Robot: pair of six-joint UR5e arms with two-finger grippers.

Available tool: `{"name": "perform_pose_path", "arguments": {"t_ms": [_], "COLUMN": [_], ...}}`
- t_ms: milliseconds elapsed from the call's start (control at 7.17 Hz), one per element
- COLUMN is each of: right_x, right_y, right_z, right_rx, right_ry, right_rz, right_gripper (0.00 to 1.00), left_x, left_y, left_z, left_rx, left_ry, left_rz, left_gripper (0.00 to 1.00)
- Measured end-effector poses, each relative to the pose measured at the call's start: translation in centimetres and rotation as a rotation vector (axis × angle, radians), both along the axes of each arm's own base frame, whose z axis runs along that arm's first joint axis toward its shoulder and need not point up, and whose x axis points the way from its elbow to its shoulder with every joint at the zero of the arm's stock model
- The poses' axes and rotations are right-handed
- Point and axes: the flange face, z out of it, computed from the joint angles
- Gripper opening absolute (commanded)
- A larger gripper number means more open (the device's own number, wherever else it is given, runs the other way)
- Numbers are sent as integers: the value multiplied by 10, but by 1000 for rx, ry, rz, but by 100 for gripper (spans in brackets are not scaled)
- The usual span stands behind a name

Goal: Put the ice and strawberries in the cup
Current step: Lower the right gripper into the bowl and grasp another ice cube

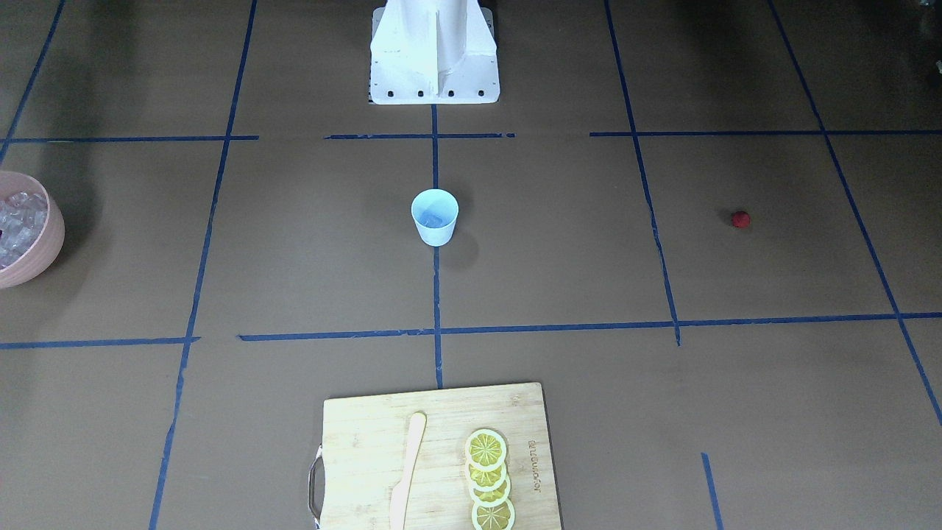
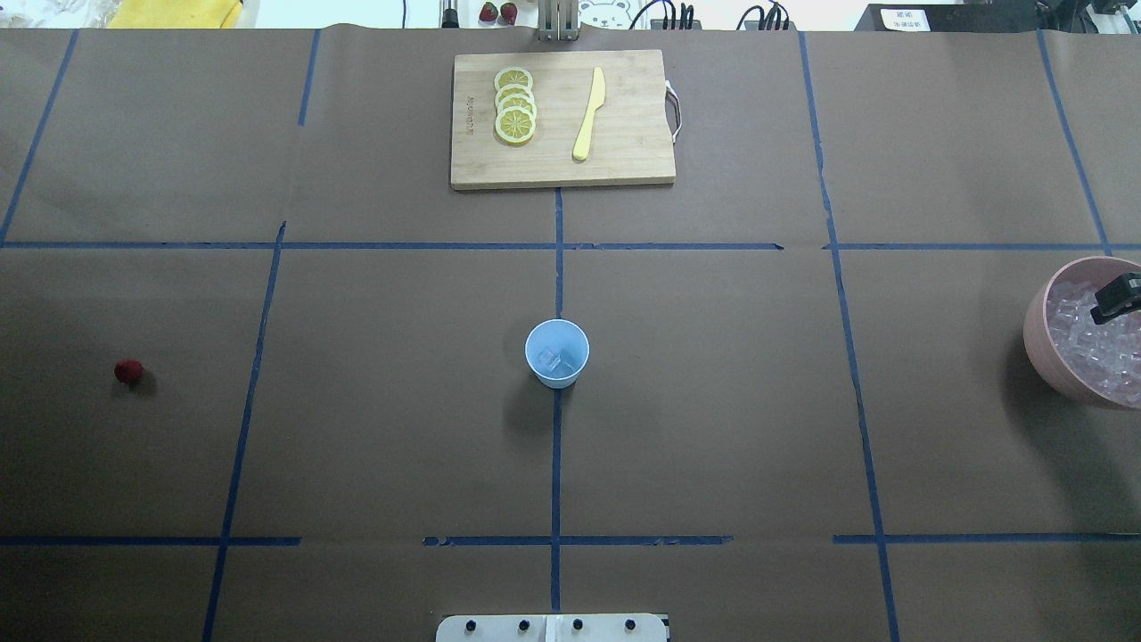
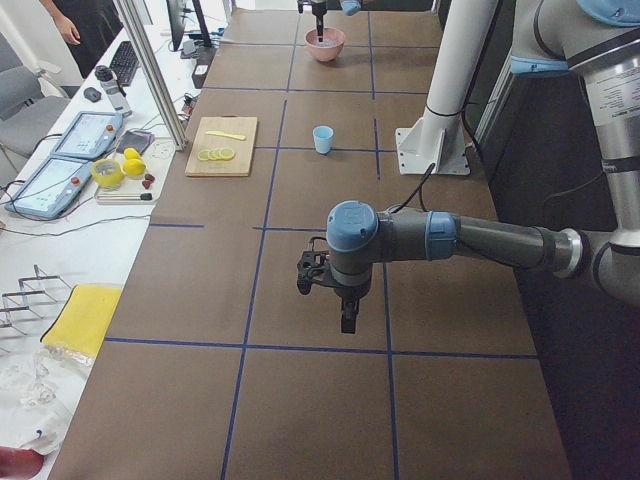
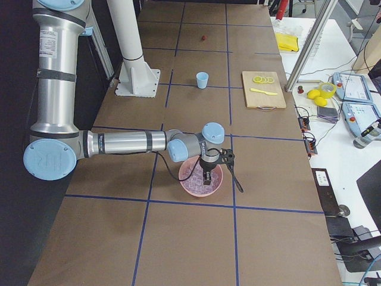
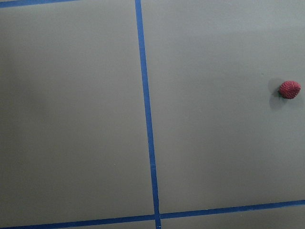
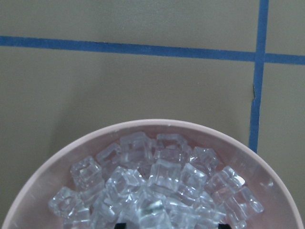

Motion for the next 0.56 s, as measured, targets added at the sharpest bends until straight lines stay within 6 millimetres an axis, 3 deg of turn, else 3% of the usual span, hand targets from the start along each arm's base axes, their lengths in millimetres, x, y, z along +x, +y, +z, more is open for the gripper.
{"name": "perform_pose_path", "arguments": {"t_ms": [279,419,558], "right_x": [0,0,0], "right_y": [0,0,0], "right_z": [0,0,0], "right_rx": [-1,-1,-1], "right_ry": [0,0,0], "right_rz": [0,0,0], "right_gripper": [36,30,14], "left_x": [0,0,0], "left_y": [0,0,0], "left_z": [0,0,0], "left_rx": [0,1,1], "left_ry": [0,0,1], "left_rz": [0,0,0], "left_gripper": [100,100,100]}}
